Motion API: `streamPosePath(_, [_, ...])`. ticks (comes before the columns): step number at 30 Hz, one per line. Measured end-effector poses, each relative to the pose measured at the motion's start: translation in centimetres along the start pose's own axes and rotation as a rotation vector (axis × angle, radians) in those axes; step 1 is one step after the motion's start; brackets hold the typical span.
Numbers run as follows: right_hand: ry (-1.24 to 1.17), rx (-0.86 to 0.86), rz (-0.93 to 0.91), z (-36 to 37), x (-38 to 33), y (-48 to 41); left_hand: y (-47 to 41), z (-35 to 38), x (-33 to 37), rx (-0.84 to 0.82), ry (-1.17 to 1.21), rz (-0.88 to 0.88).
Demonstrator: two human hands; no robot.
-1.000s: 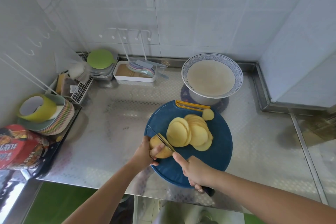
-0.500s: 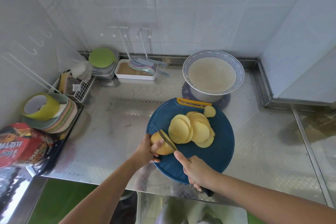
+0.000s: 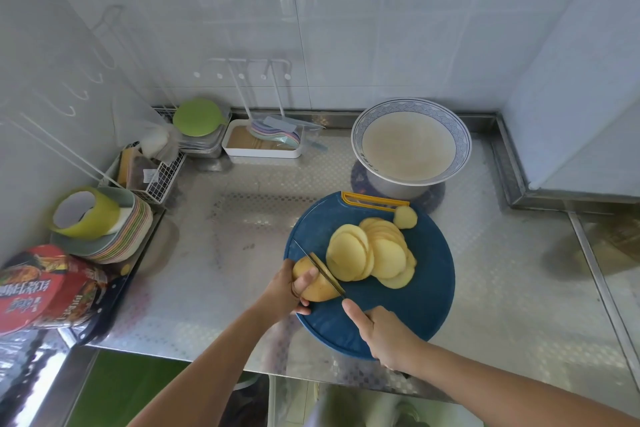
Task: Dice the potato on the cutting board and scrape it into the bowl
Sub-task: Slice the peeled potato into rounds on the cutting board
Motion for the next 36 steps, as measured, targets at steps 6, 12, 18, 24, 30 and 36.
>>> streamPosePath(6, [0.000, -0.034, 0.053, -0.2, -0.4, -0.2, 0.4, 0.5, 0.2, 0.043, -0.022, 0.041])
streamPosePath(12, [-0.033, -0.024, 0.107, -0.4, -1.0, -0.1, 0.6, 0.1, 0.7, 0.034, -0.157, 0.018])
streamPosePath(18, [-0.036, -0.018, 0.110, -0.5, -1.1, 0.1, 0.7, -0.3, 0.9, 0.048, -0.296, 0.029])
streamPosePath(24, [-0.057, -0.025, 0.143, -0.4, -1.4, 0.2, 0.1, 0.4, 2.3, 0.144, -0.433, 0.031])
streamPosePath(30, [-0.059, -0.067, 0.167, -0.8, -2.2, 0.3, -0.2, -0.8, 2.3, 0.086, -0.425, 0.053])
streamPosePath(36, [-0.070, -0.055, 0.163, -0.7, -2.4, 0.0, -0.5, -1.9, 2.1, -0.002, -0.334, 0.050])
Point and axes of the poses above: each hand's wrist, its own y-axis away from the middle knuckle, its own z-axis out of the palm, x = y × z, the point moved 1 cm from there along -y, towards the middle knuckle, and after that the axes turned 8 degrees about -x, right-handed, at the moved point
